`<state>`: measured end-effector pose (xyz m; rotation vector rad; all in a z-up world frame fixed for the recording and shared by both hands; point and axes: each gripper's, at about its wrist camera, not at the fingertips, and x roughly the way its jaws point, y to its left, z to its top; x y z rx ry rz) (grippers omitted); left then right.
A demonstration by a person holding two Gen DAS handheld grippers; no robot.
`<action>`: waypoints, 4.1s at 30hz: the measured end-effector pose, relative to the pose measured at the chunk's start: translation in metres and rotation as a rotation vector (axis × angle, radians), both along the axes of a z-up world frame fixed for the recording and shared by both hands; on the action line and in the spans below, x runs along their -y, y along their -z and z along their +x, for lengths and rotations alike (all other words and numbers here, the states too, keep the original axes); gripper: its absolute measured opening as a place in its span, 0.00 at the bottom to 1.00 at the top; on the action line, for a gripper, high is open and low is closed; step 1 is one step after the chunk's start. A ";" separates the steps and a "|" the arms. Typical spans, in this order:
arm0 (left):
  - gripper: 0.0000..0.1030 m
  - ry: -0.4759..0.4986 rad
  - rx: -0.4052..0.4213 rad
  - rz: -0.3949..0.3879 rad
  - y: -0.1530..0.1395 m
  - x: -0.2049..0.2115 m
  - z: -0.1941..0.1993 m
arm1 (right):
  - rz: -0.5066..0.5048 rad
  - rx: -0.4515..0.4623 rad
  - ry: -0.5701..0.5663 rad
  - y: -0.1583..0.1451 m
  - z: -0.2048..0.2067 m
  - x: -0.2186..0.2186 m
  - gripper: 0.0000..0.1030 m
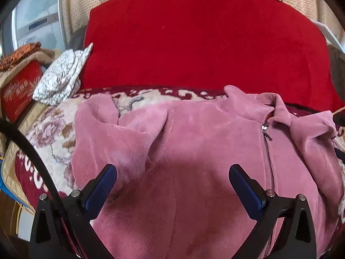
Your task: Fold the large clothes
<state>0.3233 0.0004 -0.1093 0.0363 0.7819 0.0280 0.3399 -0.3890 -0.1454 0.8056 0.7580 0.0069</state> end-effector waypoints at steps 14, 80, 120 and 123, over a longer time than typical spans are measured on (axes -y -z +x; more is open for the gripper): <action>1.00 0.001 -0.036 -0.007 0.005 0.003 0.009 | 0.180 0.001 0.142 0.040 0.036 0.038 0.29; 0.71 0.144 -0.287 -0.323 0.033 -0.073 0.005 | -0.411 -0.032 -0.788 0.001 -0.014 -0.167 0.74; 0.06 0.102 0.131 -0.123 -0.018 -0.046 0.038 | -0.157 0.216 -0.523 -0.024 -0.025 -0.144 0.75; 0.06 0.078 0.118 -0.113 -0.015 -0.050 0.040 | -0.250 0.220 -0.492 -0.023 -0.028 -0.156 0.75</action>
